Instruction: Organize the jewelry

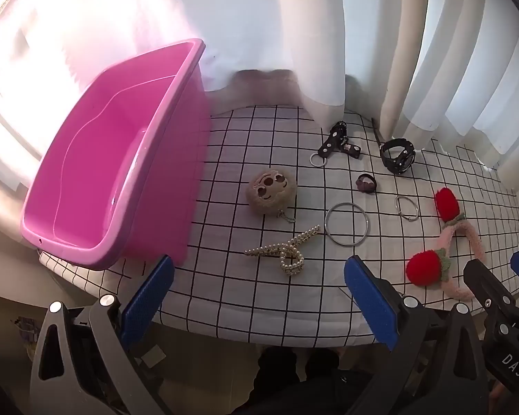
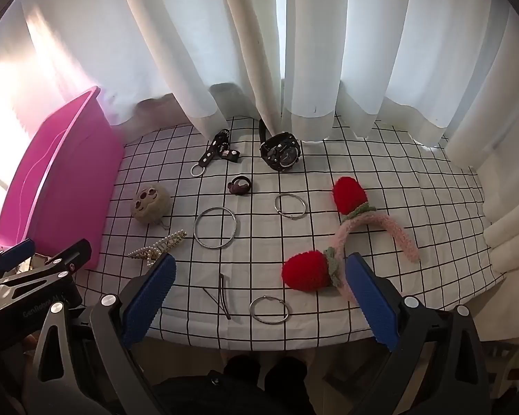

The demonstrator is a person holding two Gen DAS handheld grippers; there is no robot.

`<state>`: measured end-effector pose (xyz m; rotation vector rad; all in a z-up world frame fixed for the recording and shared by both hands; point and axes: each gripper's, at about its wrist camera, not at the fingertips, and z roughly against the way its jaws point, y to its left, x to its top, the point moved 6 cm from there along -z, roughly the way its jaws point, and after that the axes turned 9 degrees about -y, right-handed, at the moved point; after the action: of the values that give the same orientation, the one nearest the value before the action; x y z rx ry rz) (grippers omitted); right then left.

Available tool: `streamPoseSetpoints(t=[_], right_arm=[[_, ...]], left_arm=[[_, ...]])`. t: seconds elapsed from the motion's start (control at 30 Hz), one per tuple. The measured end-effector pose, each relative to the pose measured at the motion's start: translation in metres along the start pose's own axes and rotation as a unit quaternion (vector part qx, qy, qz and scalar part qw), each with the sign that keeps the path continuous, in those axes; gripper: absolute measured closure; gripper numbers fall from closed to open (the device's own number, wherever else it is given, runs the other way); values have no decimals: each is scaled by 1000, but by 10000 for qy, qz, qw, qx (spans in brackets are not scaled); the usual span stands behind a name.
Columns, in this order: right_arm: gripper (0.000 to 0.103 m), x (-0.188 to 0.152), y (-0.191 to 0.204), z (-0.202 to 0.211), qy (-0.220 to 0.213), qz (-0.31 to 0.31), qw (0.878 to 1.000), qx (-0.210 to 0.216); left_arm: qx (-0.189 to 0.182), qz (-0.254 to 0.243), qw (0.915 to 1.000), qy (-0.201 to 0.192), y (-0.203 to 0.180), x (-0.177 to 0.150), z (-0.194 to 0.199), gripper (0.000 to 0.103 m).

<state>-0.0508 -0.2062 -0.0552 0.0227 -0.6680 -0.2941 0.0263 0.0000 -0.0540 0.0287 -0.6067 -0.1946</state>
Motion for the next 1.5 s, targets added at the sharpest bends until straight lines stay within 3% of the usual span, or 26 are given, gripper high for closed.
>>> streamPoseSetpoints(t=[0.37, 1.5], right_arm=[[9, 0, -1, -1, 13, -2, 10000, 1], [9, -1, 2, 1, 12, -44, 10000, 25]], left_arm=[[-8, 8, 10000, 37, 7, 11, -1, 6], [44, -2, 10000, -69, 5, 3, 2, 6]])
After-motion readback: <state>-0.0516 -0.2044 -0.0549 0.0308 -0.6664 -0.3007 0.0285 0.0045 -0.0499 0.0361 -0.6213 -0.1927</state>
